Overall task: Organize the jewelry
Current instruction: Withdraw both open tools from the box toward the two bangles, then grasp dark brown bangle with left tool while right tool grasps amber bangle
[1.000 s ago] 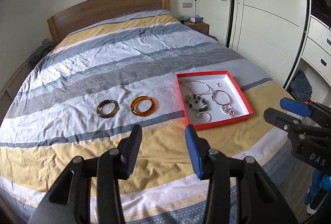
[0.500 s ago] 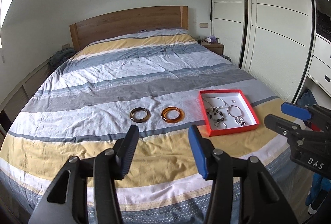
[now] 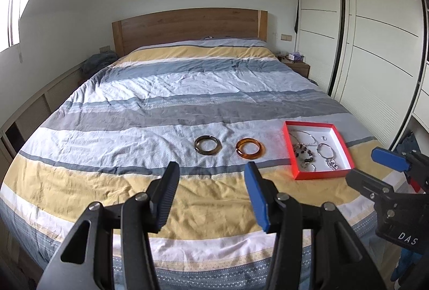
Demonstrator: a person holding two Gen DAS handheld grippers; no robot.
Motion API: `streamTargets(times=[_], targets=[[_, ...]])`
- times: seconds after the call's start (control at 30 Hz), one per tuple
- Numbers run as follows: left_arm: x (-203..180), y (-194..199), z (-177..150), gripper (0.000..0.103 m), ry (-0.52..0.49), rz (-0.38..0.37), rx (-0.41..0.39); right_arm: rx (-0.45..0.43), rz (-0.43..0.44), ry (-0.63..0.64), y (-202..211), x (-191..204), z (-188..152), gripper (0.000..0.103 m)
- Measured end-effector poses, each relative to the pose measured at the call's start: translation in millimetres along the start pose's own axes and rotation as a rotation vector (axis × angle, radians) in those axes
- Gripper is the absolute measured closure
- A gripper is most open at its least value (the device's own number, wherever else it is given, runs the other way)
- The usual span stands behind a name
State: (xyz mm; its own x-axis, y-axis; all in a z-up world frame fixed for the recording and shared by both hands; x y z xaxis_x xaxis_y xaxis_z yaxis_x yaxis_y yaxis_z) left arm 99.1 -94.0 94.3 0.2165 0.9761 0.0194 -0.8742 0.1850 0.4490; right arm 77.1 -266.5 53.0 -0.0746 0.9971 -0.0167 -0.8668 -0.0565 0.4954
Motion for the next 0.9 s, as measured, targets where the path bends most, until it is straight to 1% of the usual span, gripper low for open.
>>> streamTargets(times=[0.23, 0.37, 0.43, 0.5, 0.63, 0.7, 0.77, 0.9], targets=[[6.7, -22.1, -7.1, 0.055, 0.0, 0.022, 0.039, 0.021, 0.023, -0.007, -19.0, 2.0, -4.2, 0.037], [15.0, -46.2, -19.4, 0.055, 0.012, 0.033, 0.087, 0.045, 0.034, -0.019, -38.5, -0.4, -9.1, 0.037], [23.3, -65.2, -28.9, 0.055, 0.03, 0.039, 0.127, 0.064, 0.041, -0.023, -52.5, -0.3, -13.3, 0.037], [32.2, -84.9, -38.0, 0.055, 0.052, 0.037, 0.159, 0.088, 0.05, -0.028, -71.8, -1.3, -17.5, 0.037], [49.6, -131.8, -49.0, 0.055, 0.074, 0.046, 0.192, 0.131, 0.067, -0.044, -119.2, -3.9, -24.0, 0.037], [59.6, -162.2, -52.1, 0.055, 0.078, 0.06, 0.206, 0.146, 0.07, -0.056, -146.9, -6.2, -25.2, 0.037], [64.9, -195.0, -53.0, 0.055, 0.085, 0.052, 0.224, 0.162, 0.07, -0.058, -177.3, -9.2, -25.2, 0.037], [67.0, -257.5, -53.0, 0.055, 0.083, 0.035, 0.256, 0.21, 0.051, -0.062, -244.2, -19.5, -25.8, 0.046]])
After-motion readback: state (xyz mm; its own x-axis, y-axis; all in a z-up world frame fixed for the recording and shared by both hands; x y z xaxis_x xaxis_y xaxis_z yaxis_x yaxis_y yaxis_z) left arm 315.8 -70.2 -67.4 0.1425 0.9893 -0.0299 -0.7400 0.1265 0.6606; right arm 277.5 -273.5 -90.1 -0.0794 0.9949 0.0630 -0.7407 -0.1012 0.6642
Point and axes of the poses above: each gripper's, at about its wrist camera, not at the fingertips, and y roughly against the way its jaws point, x to its left, z to its top, the point moved 9 cm from there along -y, roughly the way its jaws point, and after that the axes turned 9 degrees about -x, right-handed, at the moved point
